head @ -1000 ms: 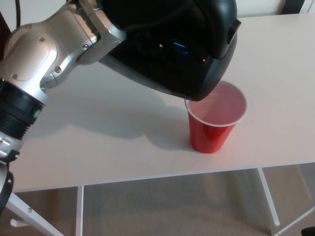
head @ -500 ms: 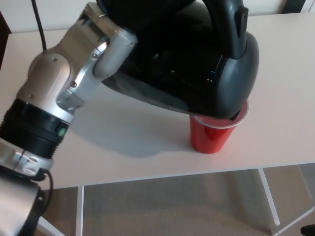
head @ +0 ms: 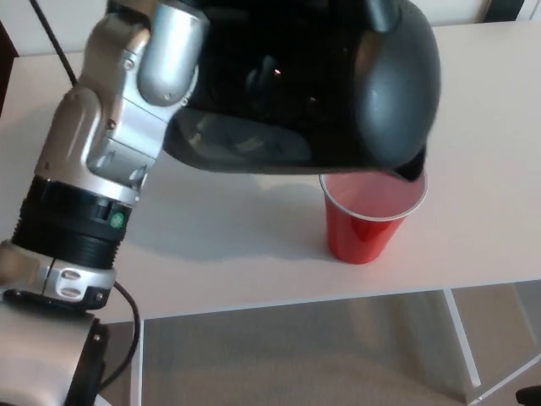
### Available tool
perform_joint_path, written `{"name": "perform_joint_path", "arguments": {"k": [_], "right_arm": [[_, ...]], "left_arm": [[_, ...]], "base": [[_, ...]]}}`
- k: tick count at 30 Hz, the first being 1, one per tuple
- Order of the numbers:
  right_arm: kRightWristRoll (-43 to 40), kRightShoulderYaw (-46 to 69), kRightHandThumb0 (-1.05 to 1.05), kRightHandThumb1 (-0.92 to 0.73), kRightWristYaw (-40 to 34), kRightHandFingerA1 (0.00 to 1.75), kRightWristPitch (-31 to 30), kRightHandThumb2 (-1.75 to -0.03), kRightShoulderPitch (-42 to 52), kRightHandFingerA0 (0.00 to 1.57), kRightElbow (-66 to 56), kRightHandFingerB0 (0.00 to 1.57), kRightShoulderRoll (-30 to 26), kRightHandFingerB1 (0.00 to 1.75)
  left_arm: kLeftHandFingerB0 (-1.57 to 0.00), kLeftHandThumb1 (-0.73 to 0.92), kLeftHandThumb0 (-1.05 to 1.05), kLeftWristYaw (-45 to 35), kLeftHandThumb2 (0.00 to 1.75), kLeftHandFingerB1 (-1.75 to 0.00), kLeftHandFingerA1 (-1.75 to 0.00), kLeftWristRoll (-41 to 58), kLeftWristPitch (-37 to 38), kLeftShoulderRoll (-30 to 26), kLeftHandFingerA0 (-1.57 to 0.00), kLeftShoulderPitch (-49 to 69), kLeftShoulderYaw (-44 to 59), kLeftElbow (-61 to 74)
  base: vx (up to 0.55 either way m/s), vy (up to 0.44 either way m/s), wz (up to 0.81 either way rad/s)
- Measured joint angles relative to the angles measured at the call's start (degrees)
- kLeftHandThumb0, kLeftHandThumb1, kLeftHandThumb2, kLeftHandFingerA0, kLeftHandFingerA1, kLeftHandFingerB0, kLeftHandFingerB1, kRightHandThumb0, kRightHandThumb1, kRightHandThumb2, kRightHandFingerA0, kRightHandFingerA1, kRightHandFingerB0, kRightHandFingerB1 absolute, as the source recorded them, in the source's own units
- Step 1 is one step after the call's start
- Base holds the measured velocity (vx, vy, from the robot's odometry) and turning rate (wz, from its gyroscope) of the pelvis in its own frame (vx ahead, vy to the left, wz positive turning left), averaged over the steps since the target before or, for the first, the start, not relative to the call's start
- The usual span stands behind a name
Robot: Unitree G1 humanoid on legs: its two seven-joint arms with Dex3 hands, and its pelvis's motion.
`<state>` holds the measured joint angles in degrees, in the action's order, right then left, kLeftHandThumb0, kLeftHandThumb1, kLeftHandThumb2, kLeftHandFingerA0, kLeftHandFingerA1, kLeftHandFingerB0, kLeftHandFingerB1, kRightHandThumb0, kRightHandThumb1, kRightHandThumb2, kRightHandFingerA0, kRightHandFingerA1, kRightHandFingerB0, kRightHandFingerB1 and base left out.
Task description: The robot walk towards a table in front and uses its left hand to pick up the pot from the base and pour water to the cup on the right hand side
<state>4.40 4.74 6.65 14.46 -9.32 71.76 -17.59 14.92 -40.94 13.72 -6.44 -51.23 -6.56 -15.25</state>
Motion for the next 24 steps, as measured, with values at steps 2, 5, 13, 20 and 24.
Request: {"name": "perform_joint_path", "arguments": {"k": [2,5,13,20,24], "right_arm": [[0.0,0.0,-0.61,-0.35,0.0,0.84,0.0,-0.79,0.0,0.97,0.0,0.67,0.0,0.73],[0.0,-0.1,-0.61,-0.34,0.0,0.84,0.0,-0.81,0.0,0.98,0.0,0.68,0.0,0.74],[0.0,-0.3,-0.59,-0.34,0.0,0.85,0.0,-0.8,0.0,0.98,0.0,0.68,0.0,0.74],[0.0,-0.4,-0.61,-0.38,0.0,0.85,0.0,-0.79,0.0,0.94,0.0,0.64,0.0,0.71],[0.0,-0.6,-0.62,-0.34,0.0,0.85,0.0,-0.8,0.3,0.99,0.0,0.66,0.0,0.72]], "left_arm": [[-0.68,0.71,-0.1,-1.2,0.81,-1.21,-1.67,1.7,-1.2,0.3,-0.85,0.1,1.9,0.0],[-0.66,0.74,-0.11,-3.0,0.78,-1.25,-1.7,4.3,-3.1,0.5,-0.81,0.2,5.1,0.0],[-0.75,0.69,-0.06,-7.0,0.86,-1.17,-1.65,11.3,-9.3,0.7,-0.9,0.2,14.5,-0.1],[-0.81,0.63,-0.06,-9.8,0.85,-1.14,-1.59,17.6,-14.8,1.6,-1.06,0.7,23.0,-0.7],[-0.68,0.7,-0.06,-11.1,0.83,-1.23,-1.73,21.2,-18.4,2.3,-0.85,2.8,28.2,-0.8]], "base": [[0.0,0.0,0.0],[0.0,0.0,0.0],[0.0,0.0,0.0],[0.0,0.0,0.0],[0.0,0.0,0.0]]}}
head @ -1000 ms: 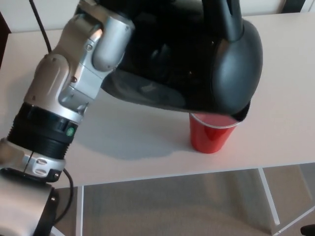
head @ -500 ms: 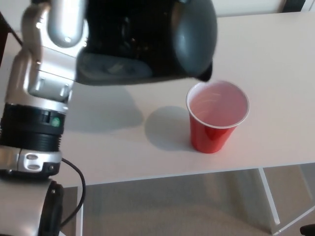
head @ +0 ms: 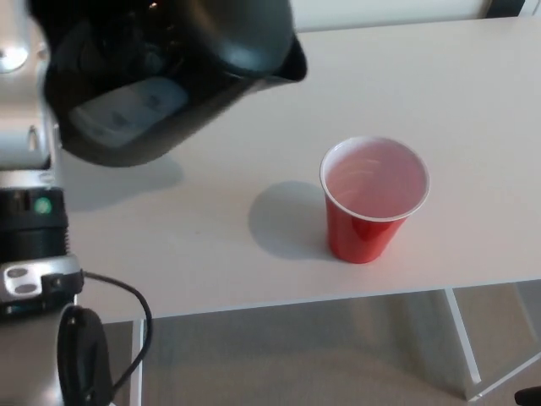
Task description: The robot walk towards a table in front and uses its left hand to pick up the pot from the base and pour water to the cup on the right hand side
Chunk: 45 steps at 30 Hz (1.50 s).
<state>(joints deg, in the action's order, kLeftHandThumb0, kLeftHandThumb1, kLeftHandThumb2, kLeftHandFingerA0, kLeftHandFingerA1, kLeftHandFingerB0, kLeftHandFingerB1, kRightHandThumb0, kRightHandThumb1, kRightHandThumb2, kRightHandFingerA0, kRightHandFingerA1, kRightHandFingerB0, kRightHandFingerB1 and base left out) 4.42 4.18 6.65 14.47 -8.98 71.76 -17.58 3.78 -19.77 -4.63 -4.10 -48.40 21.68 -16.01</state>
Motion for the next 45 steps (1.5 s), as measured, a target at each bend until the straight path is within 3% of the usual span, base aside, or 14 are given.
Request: {"name": "perform_joint_path", "arguments": {"k": [6,12,15,17,28,29,34,36,38,39,40,41,42,45], "right_arm": [[0.0,-0.2,-0.62,-0.26,0.0,0.89,0.0,-0.93,1.2,0.92,0.0,0.64,0.0,0.76],[0.0,-0.2,-0.61,-0.3,0.0,0.88,0.1,-0.82,3.0,0.95,0.0,0.67,0.0,0.76],[0.0,-0.3,-0.61,-0.33,0.0,0.86,0.2,-0.78,3.4,0.97,0.0,0.65,0.0,0.73],[0.0,-0.4,-0.62,-0.32,0.0,0.87,0.2,-0.8,3.6,0.98,0.0,0.65,0.0,0.74],[0.2,-1.1,-0.6,-0.36,0.0,0.84,0.3,-0.79,3.0,0.98,0.1,0.66,0.0,0.71],[0.2,-1.2,-0.63,-0.27,0.0,0.88,0.3,-0.93,2.8,0.93,0.1,0.64,0.0,0.75],[0.5,-1.5,-0.62,-0.36,-0.1,0.84,0.3,-0.81,2.2,0.95,0.1,0.63,0.0,0.71],[0.6,-1.6,-0.63,-0.36,-0.1,0.84,0.3,-0.81,2.2,0.98,0.2,0.66,0.0,0.73],[0.8,-1.7,-0.63,-0.36,-0.2,0.84,0.3,-0.81,2.1,0.98,0.2,0.66,0.0,0.73],[0.8,-1.7,-0.62,-0.36,-0.2,0.84,0.2,-0.81,2.0,0.98,0.2,0.65,0.0,0.72],[0.9,-1.8,-0.63,-0.34,-0.2,0.86,0.2,-0.81,1.8,0.96,0.2,0.65,0.0,0.73],[1.0,-1.9,-0.63,-0.34,-0.3,0.86,0.2,-0.81,1.7,0.96,0.2,0.65,0.0,0.73],[1.1,-1.9,-0.62,-0.35,-0.3,0.86,0.2,-0.8,1.5,0.97,0.2,0.66,0.0,0.74],[1.2,-1.8,-0.6,-0.35,-0.3,0.87,0.2,-0.79,0.8,0.96,0.4,0.65,0.0,0.74]], "left_arm": [[-0.65,0.72,-0.1,-2.0,0.78,-1.21,-1.71,5.3,-5.3,2.1,-0.84,5.0,7.1,-1.5],[-0.72,0.68,-0.07,-3.6,0.84,-1.19,-1.7,10.0,-9.4,4.7,-0.86,11.2,11.1,-2.5],[-0.82,0.62,-0.08,-4.5,0.85,-1.11,-1.6,12.9,-11.1,5.9,-1.05,13.4,12.1,-2.6],[-0.74,0.66,-0.07,-4.9,0.86,-1.16,-1.67,14.9,-12.3,6.4,-0.88,14.6,12.4,-2.6],[-0.84,0.63,-0.11,-5.3,0.83,-1.15,-1.55,22.3,-15.8,6.4,-1.0,16.6,9.9,-0.8],[-0.78,0.65,-0.11,-5.2,0.85,-1.17,-1.56,22.6,-15.8,6.4,-0.94,16.6,9.6,-0.8],[-0.78,0.68,-0.09,-5.1,0.84,-1.13,-1.58,23.9,-16.0,6.4,-0.93,17.7,6.7,1.0],[-0.85,0.73,-0.15,-4.9,0.74,-0.88,-1.42,24.3,-16.0,6.4,-1.01,17.9,5.7,1.6],[-0.85,0.73,-0.15,-4.7,0.74,-0.88,-1.42,24.6,-16.0,6.4,-1.01,18.0,4.7,2.0],[-0.75,0.73,-0.27,-4.6,0.62,-0.47,-0.96,24.7,-16.0,6.4,-1.16,18.0,4.5,2.1],[-0.35,0.59,-0.39,-4.4,0.58,-0.32,-0.43,24.8,-16.0,6.4,-0.69,18.0,3.8,2.2],[-0.35,0.59,-0.39,-4.2,0.58,-0.32,-0.43,24.8,-16.0,6.3,-0.69,18.0,3.0,2.3],[-0.11,0.47,-0.5,-4.1,0.7,-0.35,-0.42,24.6,-16.0,6.1,-0.27,18.1,1.6,2.8],[-0.09,0.52,-0.52,-5.6,0.61,-0.23,-0.32,24.7,-16.1,4.3,-0.13,18.9,-2.8,6.2]], "base": [[0.0,0.0,0.0],[0.0,0.0,0.0],[0.0,0.0,0.0],[0.0,0.0,0.0],[0.0,0.0,0.0],[0.0,0.0,0.0],[0.0,0.0,0.0],[0.0,0.0,0.0],[0.0,0.0,0.0],[0.0,0.0,0.0],[0.0,0.0,0.0],[0.0,0.0,0.0],[0.0,0.0,0.0],[0.0,0.0,0.0]]}}
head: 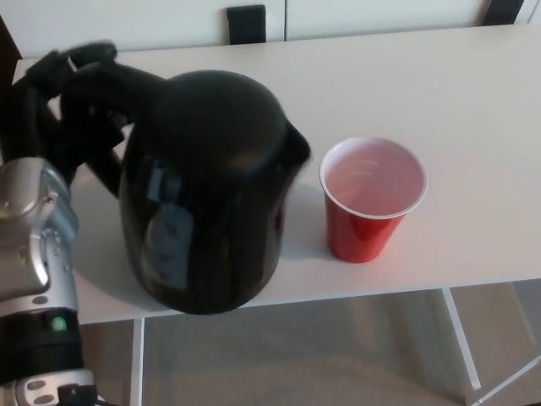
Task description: The robot walk towards a table in front and uses its left hand to pick up the pot from the base and pour water to the cup on the right hand side
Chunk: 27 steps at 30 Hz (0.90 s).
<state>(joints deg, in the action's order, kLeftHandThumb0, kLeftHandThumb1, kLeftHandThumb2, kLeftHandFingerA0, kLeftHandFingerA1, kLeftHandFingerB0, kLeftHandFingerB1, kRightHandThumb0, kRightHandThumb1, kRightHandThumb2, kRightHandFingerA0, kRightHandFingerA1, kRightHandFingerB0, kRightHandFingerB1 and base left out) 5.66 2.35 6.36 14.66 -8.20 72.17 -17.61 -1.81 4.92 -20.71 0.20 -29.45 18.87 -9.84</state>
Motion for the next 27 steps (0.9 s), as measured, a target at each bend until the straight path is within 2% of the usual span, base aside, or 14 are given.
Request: {"name": "perform_joint_path", "arguments": {"k": [1,2,3,6,7,9,10,11,12,13,14,18,19,27], "right_arm": [[0.0,0.1,-0.61,-0.35,0.0,0.87,0.0,-0.79,-0.1,0.98,0.0,0.66,0.0,0.75],[0.0,0.1,-0.61,-0.35,0.0,0.87,0.0,-0.79,-0.1,0.98,0.1,0.66,0.0,0.75],[0.0,0.2,-0.61,-0.37,0.0,0.86,0.0,-0.78,-0.1,0.98,0.2,0.66,0.0,0.74],[0.1,0.2,-0.62,-0.36,0.0,0.85,0.0,-0.8,-0.2,0.98,0.4,0.66,0.0,0.74],[0.1,0.2,-0.62,-0.36,0.0,0.85,0.0,-0.8,-0.2,0.97,0.4,0.66,0.0,0.74],[0.1,0.2,-0.63,-0.37,0.0,0.85,0.0,-0.79,-0.2,0.97,0.4,0.66,0.1,0.74],[0.2,0.2,-0.62,-0.37,0.0,0.84,0.0,-0.78,-0.2,0.98,0.4,0.66,0.1,0.73],[0.2,0.2,-0.62,-0.37,0.0,0.84,0.0,-0.78,-0.2,0.98,0.4,0.66,0.1,0.73],[0.2,0.3,-0.62,-0.38,0.0,0.84,-0.1,-0.78,-0.2,0.98,0.4,0.66,0.1,0.73],[0.2,0.3,-0.62,-0.38,0.0,0.84,-0.1,-0.78,-0.2,0.98,0.4,0.66,0.1,0.73],[0.2,0.3,-0.64,-0.29,-0.1,0.9,-0.1,-0.93,-0.2,0.98,0.3,0.65,0.1,0.76],[0.3,0.3,-0.64,-0.29,-0.1,0.89,-0.2,-0.93,-0.4,0.99,0.3,0.66,0.1,0.75],[0.4,0.3,-0.6,-0.32,-0.2,0.85,-0.2,-0.8,-0.5,0.98,0.3,0.68,0.1,0.74],[0.5,0.7,-0.61,-0.27,-0.1,0.9,-0.3,-0.92,-1.7,0.98,0.3,0.65,0.1,0.76]], "left_arm": [[-0.08,0.38,-0.6,-0.5,0.71,-0.22,-0.28,0.0,0.0,-0.6,-0.07,0.2,-1.0,0.7],[-0.08,0.38,-0.6,-1.0,0.71,-0.22,-0.28,0.0,0.0,-1.2,-0.07,0.6,-2.1,1.5],[-0.07,0.51,-0.53,-1.6,0.6,-0.22,-0.24,0.0,0.0,-1.8,-0.06,0.9,-3.2,2.0],[-0.02,0.39,-0.56,-2.6,0.76,-0.22,-0.2,0.0,0.0,-3.1,-0.01,1.6,-6.1,3.0],[0.0,0.51,-0.56,-2.8,0.55,-0.22,-0.24,0.0,0.0,-3.3,0.0,1.7,-6.7,3.1],[0.0,0.52,-0.55,-3.1,0.56,-0.21,-0.24,-0.1,0.0,-4.0,-0.02,1.9,-8.1,3.4],[0.0,0.39,-0.56,-3.3,0.77,-0.21,-0.24,-0.2,0.0,-4.3,0.0,2.0,-8.7,3.5],[0.0,0.39,-0.56,-3.4,0.77,-0.21,-0.24,-0.2,0.0,-4.6,0.0,2.1,-9.4,3.7],[-0.02,0.53,-0.54,-3.5,0.58,-0.21,-0.24,-0.2,0.0,-4.7,-0.03,2.2,-9.8,3.8],[-0.02,0.53,-0.54,-3.6,0.58,-0.21,-0.24,-0.2,0.0,-4.8,-0.03,2.3,-10.2,3.9],[-0.02,0.53,-0.54,-3.7,0.58,-0.21,-0.24,-0.3,0.0,-4.9,-0.03,2.4,-10.6,4.1],[-0.01,0.53,-0.54,-3.7,0.59,-0.22,-0.24,-0.4,0.1,-5.2,-0.02,2.7,-11.6,4.5],[-0.05,0.42,-0.64,-3.7,0.77,-0.16,-0.22,-0.4,0.1,-5.2,-0.05,2.7,-11.8,4.5],[-0.09,0.44,-0.68,-3.7,0.75,-0.14,-0.21,-0.5,0.1,-6.4,-0.09,1.4,-12.8,2.3]], "base": [[0.0,0.0,0.0],[0.0,0.0,0.0],[0.0,0.0,0.0],[0.0,0.0,0.0],[0.0,0.0,0.0],[0.0,0.0,0.0],[0.0,0.0,0.0],[0.0,0.0,0.0],[0.0,0.0,0.0],[0.0,0.0,0.0],[0.0,0.0,0.0],[0.0,0.0,0.0],[0.0,0.0,0.0],[0.0,0.0,0.0]]}}
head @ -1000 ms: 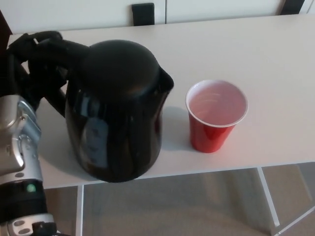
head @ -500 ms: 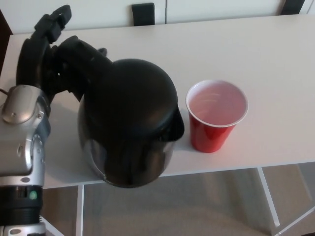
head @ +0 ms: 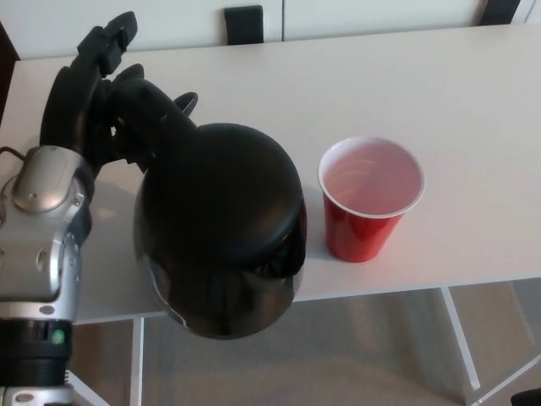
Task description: The robot walk towards a table in front and uses its left hand to pick up the pot from the base and pour water to the cup on the right hand side
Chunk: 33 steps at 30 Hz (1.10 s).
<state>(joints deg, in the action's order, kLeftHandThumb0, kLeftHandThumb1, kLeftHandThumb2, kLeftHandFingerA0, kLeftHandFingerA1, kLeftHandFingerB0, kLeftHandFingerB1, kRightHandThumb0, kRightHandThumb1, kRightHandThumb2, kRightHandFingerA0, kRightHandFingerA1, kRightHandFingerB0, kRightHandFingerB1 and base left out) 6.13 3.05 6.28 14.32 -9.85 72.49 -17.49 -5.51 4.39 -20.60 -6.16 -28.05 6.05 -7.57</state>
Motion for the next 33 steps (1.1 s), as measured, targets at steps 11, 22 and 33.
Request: {"name": "perform_joint_path", "arguments": {"k": [11,22,33], "right_arm": [[0.1,0.1,-0.61,-0.27,0.1,0.9,-0.1,-0.92,-0.5,0.98,-0.1,0.66,0.0,0.77],[0.1,0.1,-0.61,-0.34,0.1,0.84,-0.1,-0.8,-0.3,1.01,-0.4,0.69,0.2,0.75],[0.1,0.1,-0.59,-0.32,0.2,0.84,-0.1,-0.81,-0.5,0.98,-0.5,0.67,0.3,0.74]], "left_arm": [[-0.07,0.5,-0.48,4.3,0.57,-0.22,-0.27,-1.2,0.0,1.6,-0.08,-11.3,0.6,-14.1],[-0.04,0.37,-0.52,12.5,0.74,-0.26,-0.4,-2.0,0.2,4.6,-0.02,-19.5,2.8,-25.2],[-0.06,0.42,-0.63,16.0,0.7,-0.27,-0.39,-2.9,2.2,5.0,-0.1,-19.2,2.0,-28.4]], "base": [[0.0,0.0,0.0],[0.0,0.0,0.0],[0.0,0.0,0.0]]}}
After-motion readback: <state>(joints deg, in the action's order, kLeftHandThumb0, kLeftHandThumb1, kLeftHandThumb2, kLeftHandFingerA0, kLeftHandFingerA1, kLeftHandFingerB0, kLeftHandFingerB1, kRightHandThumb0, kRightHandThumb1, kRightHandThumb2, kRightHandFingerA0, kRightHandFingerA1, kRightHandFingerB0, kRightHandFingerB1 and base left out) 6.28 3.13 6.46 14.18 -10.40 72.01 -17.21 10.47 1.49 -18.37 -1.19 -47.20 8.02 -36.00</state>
